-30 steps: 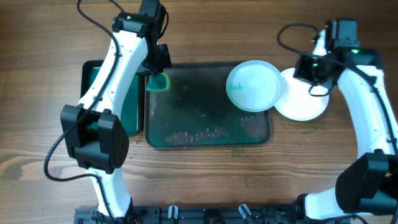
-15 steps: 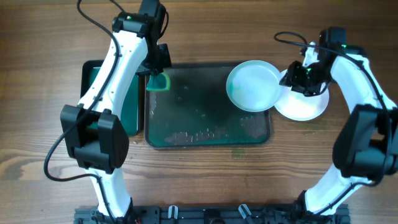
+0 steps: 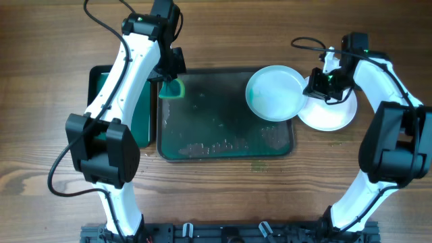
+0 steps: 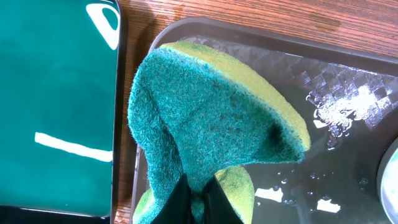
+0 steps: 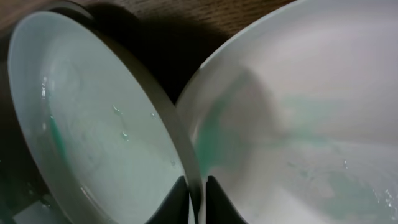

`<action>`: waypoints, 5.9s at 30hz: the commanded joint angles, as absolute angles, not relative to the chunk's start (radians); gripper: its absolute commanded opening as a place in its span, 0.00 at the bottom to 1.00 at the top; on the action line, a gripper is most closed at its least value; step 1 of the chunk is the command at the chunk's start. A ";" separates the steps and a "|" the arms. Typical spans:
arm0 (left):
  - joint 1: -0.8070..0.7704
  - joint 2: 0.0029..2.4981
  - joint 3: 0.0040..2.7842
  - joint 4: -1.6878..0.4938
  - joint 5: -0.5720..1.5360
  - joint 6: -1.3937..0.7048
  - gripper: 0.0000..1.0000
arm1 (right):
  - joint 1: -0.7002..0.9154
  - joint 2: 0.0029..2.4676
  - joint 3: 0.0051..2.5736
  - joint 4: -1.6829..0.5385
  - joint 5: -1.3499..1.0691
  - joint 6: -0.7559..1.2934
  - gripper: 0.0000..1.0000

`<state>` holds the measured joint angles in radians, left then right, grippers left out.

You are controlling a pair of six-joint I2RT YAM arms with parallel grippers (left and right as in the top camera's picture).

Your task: Clean dirty plates on tray and stack at the side

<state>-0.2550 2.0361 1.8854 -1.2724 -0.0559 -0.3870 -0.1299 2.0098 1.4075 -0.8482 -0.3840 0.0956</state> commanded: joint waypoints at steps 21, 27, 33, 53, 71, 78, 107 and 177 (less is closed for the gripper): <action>-0.252 2.020 1.900 -1.269 -0.068 -0.374 0.04 | -0.413 1.799 1.363 -1.013 -0.118 0.213 0.04; -0.252 2.020 1.900 -1.269 -0.068 -0.374 0.04 | -0.402 1.803 1.231 -0.878 -0.141 0.217 0.06; -0.205 1.963 1.903 -1.289 -0.072 -0.342 0.04 | -0.373 1.801 1.240 -0.896 -0.161 0.213 0.47; 0.090 1.906 1.470 -1.018 -0.072 -0.152 0.08 | -0.171 1.620 1.409 -1.055 -0.179 0.128 0.94; 0.089 1.814 1.526 -1.119 -0.015 -0.202 1.00 | -0.171 1.277 1.410 -1.158 -0.179 0.078 0.95; 0.089 1.814 1.526 -1.118 -0.015 -0.202 1.00 | -0.171 1.057 1.410 -1.203 -0.179 0.082 1.00; 0.089 1.814 1.526 -1.118 -0.015 -0.202 1.00 | -0.043 0.635 0.564 -0.222 -0.210 -0.078 1.00; 0.079 0.610 0.401 -0.130 0.162 0.082 1.00 | 0.002 0.011 0.005 0.014 -0.179 -0.077 1.00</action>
<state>0.0734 0.7578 0.5468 -0.1791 0.1337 0.0246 -0.0025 0.0177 0.0074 0.0124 -0.1894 -0.0700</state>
